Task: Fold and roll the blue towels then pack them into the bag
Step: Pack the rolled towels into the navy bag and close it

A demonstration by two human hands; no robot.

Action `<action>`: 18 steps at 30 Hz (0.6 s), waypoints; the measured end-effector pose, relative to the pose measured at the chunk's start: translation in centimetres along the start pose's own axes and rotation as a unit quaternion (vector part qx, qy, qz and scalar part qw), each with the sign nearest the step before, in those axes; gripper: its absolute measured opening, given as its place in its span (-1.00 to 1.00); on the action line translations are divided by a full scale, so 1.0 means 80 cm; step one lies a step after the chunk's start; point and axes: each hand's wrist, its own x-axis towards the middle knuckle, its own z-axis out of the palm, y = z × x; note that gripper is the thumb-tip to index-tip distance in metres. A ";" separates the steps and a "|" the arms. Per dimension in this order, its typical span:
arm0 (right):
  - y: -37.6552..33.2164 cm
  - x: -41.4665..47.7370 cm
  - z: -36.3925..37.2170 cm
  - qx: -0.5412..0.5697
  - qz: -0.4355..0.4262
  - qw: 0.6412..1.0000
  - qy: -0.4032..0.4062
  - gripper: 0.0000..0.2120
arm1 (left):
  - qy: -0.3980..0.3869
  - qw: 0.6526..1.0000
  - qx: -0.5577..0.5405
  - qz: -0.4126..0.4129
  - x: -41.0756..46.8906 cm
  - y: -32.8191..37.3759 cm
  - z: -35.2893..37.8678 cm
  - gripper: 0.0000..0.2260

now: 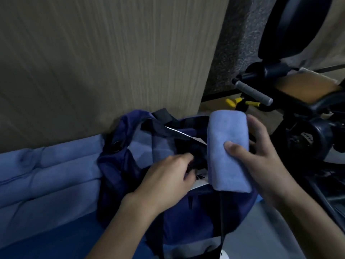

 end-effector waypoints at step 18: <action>0.014 -0.003 -0.041 -0.028 0.115 0.979 -0.168 -0.38 | -0.118 0.968 0.223 0.013 0.007 0.003 0.031 -0.66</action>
